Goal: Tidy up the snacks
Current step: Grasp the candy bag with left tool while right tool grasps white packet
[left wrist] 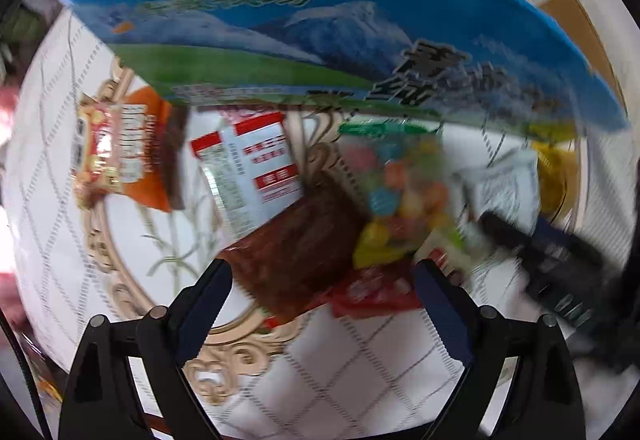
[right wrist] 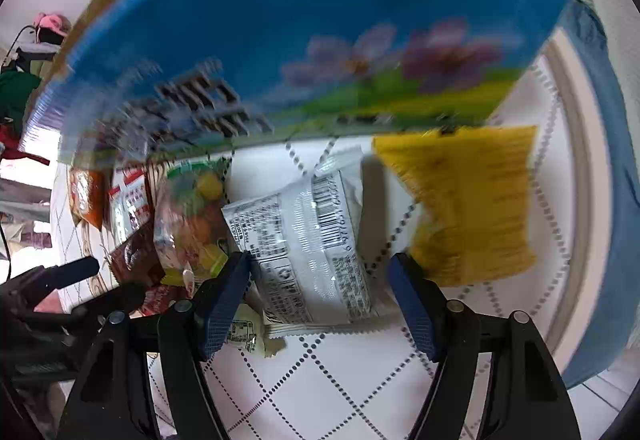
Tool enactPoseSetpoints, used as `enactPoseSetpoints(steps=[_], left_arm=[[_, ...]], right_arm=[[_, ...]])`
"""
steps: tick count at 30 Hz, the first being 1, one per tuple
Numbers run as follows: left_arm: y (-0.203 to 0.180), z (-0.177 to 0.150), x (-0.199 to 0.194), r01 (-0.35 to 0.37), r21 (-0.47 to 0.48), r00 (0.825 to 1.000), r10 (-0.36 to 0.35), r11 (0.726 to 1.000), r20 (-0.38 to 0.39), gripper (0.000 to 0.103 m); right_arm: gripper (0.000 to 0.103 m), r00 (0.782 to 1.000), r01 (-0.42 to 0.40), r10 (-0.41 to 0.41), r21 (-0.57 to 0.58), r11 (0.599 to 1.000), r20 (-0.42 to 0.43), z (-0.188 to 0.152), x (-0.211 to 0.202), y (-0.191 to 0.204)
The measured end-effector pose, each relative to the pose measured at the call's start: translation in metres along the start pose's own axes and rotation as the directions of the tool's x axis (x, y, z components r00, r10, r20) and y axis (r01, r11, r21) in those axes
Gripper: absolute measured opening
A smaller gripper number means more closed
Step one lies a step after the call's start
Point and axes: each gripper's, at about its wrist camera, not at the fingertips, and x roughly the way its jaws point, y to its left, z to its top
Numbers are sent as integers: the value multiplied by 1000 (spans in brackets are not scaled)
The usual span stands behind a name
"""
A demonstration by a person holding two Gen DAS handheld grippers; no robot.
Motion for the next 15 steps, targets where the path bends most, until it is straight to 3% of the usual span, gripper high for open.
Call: enactPoseSetpoints(steps=[5,10,12,14,15], left_arm=[[-17,3,-1,72,-50,997,-72,996,14,93],[-41,13,10,65,-48,997,-64,997,34,93],[-49,16,16,58,-34,997,-56,998,49,83],[-55,20,21,23,-19,998,-21,1000,67,62],[-57,20,26,4,-8,998,-4,1000,56,56]], right_arm=[[56,1000,22,-23,-18,1000,-18,-22,-8,-10],[56,999,36,-36,10,999,-29,-39,-11,-25],[56,999,41,-41,14,999,-31,-46,-11,-26],[56,998,50,-50,10,999,-33,-49,-12,-28],[56,998,53,-53,8,999,-33,-51,-13,-29]])
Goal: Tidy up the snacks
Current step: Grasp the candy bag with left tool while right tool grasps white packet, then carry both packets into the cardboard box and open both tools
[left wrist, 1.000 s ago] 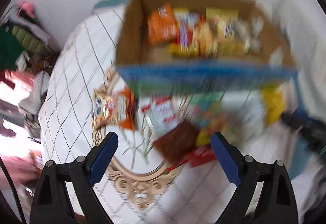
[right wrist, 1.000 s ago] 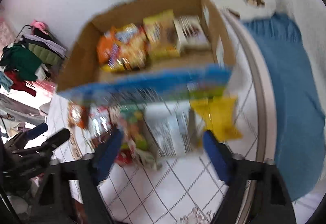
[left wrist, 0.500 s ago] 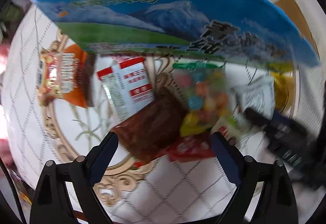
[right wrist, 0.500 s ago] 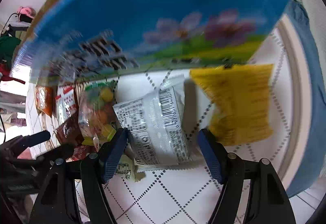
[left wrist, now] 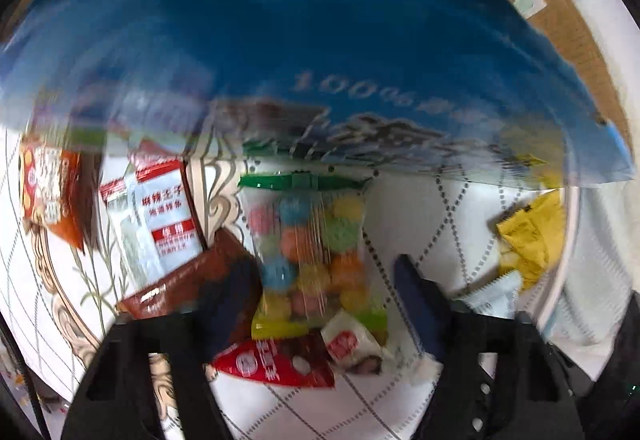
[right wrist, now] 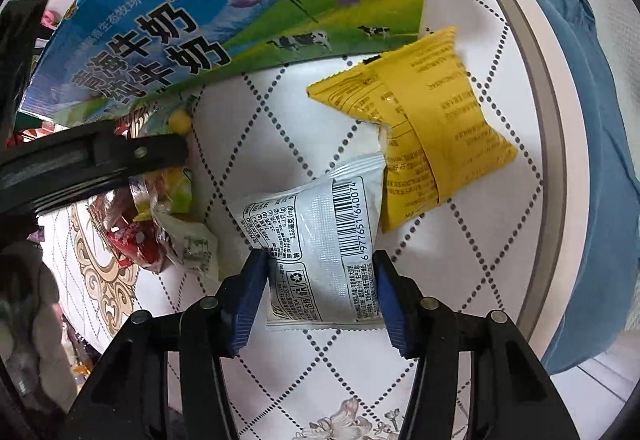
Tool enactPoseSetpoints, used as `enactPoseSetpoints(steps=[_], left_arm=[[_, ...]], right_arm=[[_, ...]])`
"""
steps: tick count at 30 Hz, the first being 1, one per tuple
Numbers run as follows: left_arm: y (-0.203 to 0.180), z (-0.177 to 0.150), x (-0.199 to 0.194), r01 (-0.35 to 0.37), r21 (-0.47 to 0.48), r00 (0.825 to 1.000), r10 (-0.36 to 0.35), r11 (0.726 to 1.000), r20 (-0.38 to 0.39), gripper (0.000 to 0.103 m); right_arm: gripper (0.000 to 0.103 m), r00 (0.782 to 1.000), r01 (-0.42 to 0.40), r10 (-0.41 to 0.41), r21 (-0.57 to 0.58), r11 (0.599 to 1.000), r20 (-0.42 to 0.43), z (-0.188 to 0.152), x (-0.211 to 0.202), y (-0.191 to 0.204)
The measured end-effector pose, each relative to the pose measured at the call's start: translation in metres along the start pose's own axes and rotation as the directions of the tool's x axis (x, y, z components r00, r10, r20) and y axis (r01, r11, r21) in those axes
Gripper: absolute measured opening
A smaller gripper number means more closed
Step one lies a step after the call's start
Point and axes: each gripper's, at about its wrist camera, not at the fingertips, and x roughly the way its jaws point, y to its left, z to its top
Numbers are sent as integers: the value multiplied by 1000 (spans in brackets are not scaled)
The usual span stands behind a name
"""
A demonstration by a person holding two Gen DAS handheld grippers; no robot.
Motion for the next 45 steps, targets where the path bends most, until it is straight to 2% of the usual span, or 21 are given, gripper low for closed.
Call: enactPoseSetpoints(steps=[4,6,13,16,20,25,31,33,37,40,42,45], left_arm=[[-3,-3,2,-14,26,1000,14,1000,2,50],[1,-19,-1,-21,41,1000,22,999,-3,50],[22,-87,2,17,57,992,-9,998,-127,50],[26,-103,9,24,51,988,-16,998,-150,50],[29,-93,27,22,19,987,-19,1000,-162,50],[26,-93,36,10,25,988,-6,1000,-155,51],[7,-93,44,4,26,988,0,1000,-156,51],[12,-89,45,3,25,988,1,1000,-155,51],[20,-89,36,-1,33,990,6,999,-143,51],[14,-91,27,-10,66,991,19,998,-135,49],[10,-93,19,-6,82,992,17,997,-128,48],[6,-95,0,7,104,995,4,995,-98,48]], right_arm=[[56,1000,2,-2,-9,1000,-13,-2,2,3],[55,999,-12,12,3,1000,-33,-7,2,-1],[55,993,-48,49,15,999,-105,-36,5,-7],[56,993,-47,49,24,999,-106,-41,10,-5],[60,989,-74,84,86,994,-119,-38,19,-12],[60,991,-61,71,87,994,-117,-34,26,-11],[60,992,-38,47,81,996,-119,-31,43,12],[60,992,-34,43,79,996,-119,-30,46,20],[60,993,-31,38,68,997,-115,-32,48,29],[56,994,-27,32,51,998,-101,-34,40,29],[50,995,-42,45,44,998,-85,-34,29,21],[49,996,-67,69,27,997,-63,-34,14,27]])
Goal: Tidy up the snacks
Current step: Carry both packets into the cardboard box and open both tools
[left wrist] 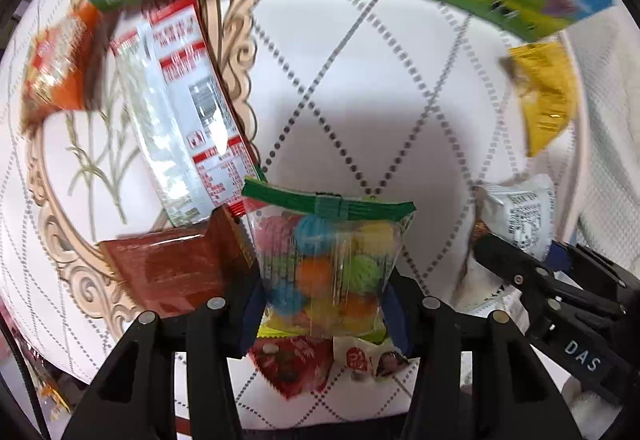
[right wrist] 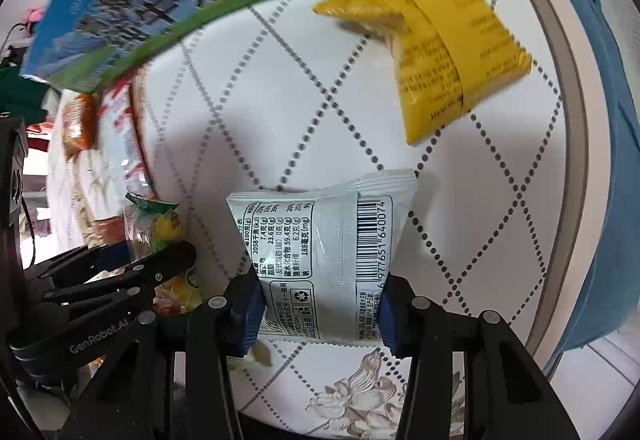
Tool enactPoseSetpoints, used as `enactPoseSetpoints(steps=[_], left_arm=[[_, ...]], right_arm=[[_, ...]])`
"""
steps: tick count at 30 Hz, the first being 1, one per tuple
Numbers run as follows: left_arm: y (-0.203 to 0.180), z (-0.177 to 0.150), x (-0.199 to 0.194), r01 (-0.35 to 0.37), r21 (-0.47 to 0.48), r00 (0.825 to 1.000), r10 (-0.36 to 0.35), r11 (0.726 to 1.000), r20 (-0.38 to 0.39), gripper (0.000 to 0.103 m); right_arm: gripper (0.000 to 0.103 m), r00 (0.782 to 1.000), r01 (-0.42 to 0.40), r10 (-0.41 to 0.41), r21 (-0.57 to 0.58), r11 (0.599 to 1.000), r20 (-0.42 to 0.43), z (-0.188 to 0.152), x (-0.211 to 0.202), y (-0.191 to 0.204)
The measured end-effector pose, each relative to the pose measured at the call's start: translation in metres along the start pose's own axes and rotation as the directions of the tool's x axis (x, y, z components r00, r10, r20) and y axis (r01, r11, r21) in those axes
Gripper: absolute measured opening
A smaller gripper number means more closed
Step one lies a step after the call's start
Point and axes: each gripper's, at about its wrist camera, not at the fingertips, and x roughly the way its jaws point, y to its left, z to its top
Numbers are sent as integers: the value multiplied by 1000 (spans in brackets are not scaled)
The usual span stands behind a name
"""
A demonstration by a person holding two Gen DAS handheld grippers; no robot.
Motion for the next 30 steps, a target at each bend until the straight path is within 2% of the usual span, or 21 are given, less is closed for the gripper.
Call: enactPoseSetpoints(steps=[5,9,15,18,20,23,28,30], left_arm=[[-3,3,-44,40,9,997,-41,999,72,48],[-7,18,-92,125,0,982,-124,992,140,48],[-21,71,-169,198,46,943,-203,979,264,48],[-17,104,-188,202,42,935,-205,978,290,48],[-17,127,-189,205,35,935,-206,978,290,48],[-11,163,-177,199,13,948,-196,980,249,48],[-2,207,-139,191,-41,973,-183,981,141,48],[0,216,-125,204,-61,975,-197,977,99,48]], right_arm=[[49,997,-64,66,-30,997,43,7,-35,11],[49,987,-113,119,-60,992,106,25,-78,21],[49,953,-149,170,-102,984,250,77,-155,27],[49,940,-135,162,-108,985,301,109,-173,30],[49,938,-128,155,-104,986,311,133,-176,32],[49,948,-94,122,-108,990,295,165,-172,28],[49,974,-54,74,-98,994,216,206,-140,25],[49,981,-54,70,-91,994,179,214,-128,22]])
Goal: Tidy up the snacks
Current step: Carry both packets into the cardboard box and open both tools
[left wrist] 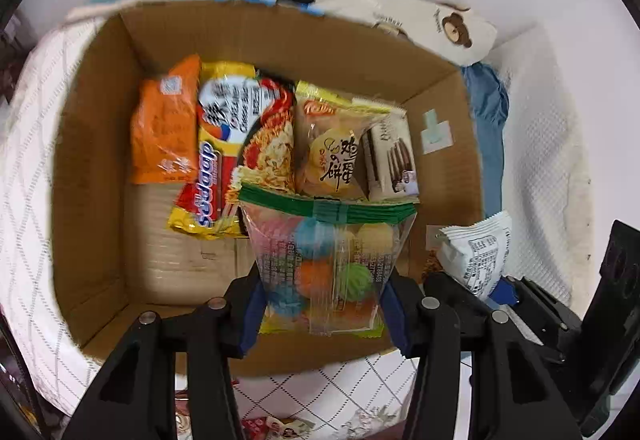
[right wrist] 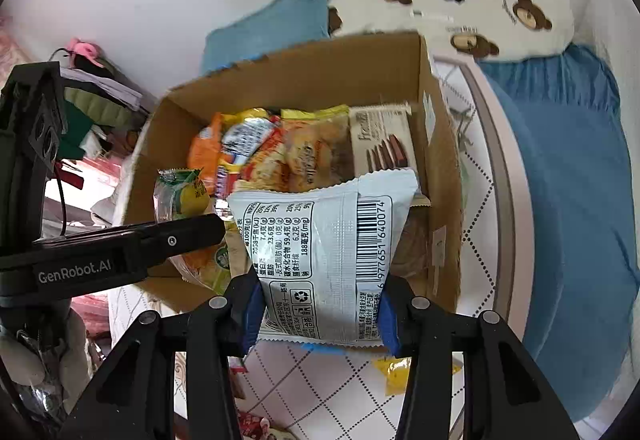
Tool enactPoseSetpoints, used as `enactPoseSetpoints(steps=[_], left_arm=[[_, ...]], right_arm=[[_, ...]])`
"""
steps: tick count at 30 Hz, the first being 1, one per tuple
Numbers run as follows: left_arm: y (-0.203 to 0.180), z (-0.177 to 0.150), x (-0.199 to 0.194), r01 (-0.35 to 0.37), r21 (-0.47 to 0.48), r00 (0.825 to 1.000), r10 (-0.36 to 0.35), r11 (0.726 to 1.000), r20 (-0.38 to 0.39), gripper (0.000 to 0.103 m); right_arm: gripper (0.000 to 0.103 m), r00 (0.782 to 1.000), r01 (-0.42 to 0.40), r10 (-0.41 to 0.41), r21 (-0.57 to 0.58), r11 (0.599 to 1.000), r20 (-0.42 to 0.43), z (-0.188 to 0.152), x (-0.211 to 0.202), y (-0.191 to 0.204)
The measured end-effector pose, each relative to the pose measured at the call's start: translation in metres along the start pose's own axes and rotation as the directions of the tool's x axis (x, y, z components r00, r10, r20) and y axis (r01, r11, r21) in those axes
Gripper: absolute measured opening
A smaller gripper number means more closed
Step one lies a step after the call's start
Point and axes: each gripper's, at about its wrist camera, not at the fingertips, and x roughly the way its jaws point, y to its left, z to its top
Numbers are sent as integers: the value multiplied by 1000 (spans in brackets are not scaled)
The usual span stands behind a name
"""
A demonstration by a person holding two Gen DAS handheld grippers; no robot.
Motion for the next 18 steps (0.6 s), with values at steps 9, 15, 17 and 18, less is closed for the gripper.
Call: enactPoseSetpoints(steps=[9,15,17,18], left_arm=[[5,7,31,-57,-17,992,55,998,-113,79],[6,6,19,-99,-18,994,98,995,-57,92],[9,5,15,-117,-15,993,116,993,-38,92],[9,4,12,-127,-15,992,126,992,-21,92]], right_arm=[[91,988,39,-38,0,999,-148,11,35,-5],[95,985,77,-77,-8,997,-155,11,36,-4],[95,985,90,-91,-8,996,-145,10,33,-3],[95,985,98,-98,-9,995,-139,9,32,-2]])
